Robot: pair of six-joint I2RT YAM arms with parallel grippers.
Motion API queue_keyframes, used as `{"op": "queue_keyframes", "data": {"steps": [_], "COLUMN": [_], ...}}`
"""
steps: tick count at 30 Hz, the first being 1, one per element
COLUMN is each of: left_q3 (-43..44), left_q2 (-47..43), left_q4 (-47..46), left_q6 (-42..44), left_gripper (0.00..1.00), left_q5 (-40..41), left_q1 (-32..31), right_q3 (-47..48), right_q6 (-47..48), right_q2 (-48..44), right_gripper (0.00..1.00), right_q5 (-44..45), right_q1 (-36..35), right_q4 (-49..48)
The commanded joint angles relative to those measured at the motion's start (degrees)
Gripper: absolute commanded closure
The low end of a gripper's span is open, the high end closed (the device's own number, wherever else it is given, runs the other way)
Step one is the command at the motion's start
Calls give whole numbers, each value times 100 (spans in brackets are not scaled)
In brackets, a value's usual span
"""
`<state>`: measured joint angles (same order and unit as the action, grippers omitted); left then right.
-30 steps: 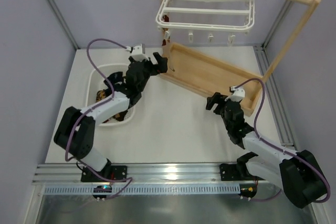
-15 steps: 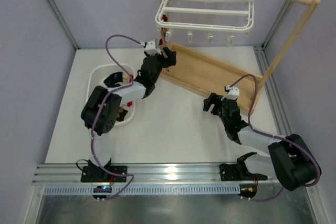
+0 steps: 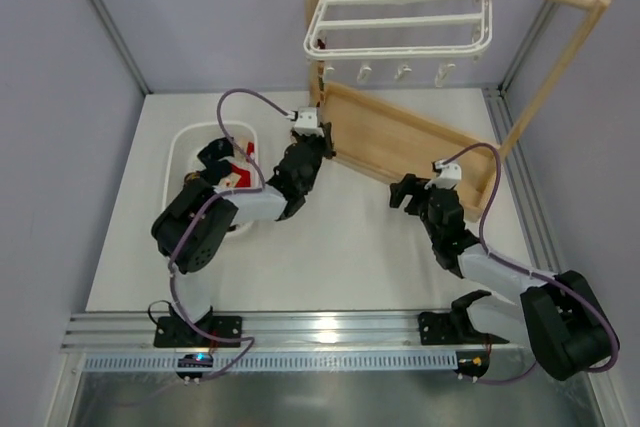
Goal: Remove the socks clipped to the hanger
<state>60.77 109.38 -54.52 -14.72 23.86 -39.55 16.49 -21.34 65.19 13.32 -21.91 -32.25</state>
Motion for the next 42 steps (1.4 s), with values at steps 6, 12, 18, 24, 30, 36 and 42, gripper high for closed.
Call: {"op": "queue_keyframes", "data": {"steps": [6, 12, 18, 24, 30, 36, 42], "left_q3": [-1058, -1498, -1709, -1560, -1577, -1569, -1560], "left_q2": [-1673, -2473, -2817, -2826, -2966, -3212, -3178], "left_q4": [-1105, -885, -788, -559, -806, -648, -419], "left_q6": [1366, 1735, 2210, 2543, 2948, 3072, 3054], "left_gripper": [100, 100, 100, 100, 100, 100, 100], "left_q5": [1269, 1973, 2738, 3238, 3722, 3916, 3934], "left_q1": [-1282, -2337, -3400, -4244, -4869, -5238, -5282], "right_q3": [91, 82, 170, 214, 267, 477, 1224], "right_q6": [306, 376, 403, 341, 341, 447, 605], "right_q2": [-1243, -2228, -2880, -2942, -2959, -3231, -3855], "right_gripper": [14, 14, 14, 14, 14, 14, 14], "right_q5": [293, 206, 74, -207, -470, -568, -1261], "right_q1": [12, 11, 11, 11, -15, -146, -199], "right_q4": [735, 1509, 2056, 2161, 2188, 2591, 3584]}}
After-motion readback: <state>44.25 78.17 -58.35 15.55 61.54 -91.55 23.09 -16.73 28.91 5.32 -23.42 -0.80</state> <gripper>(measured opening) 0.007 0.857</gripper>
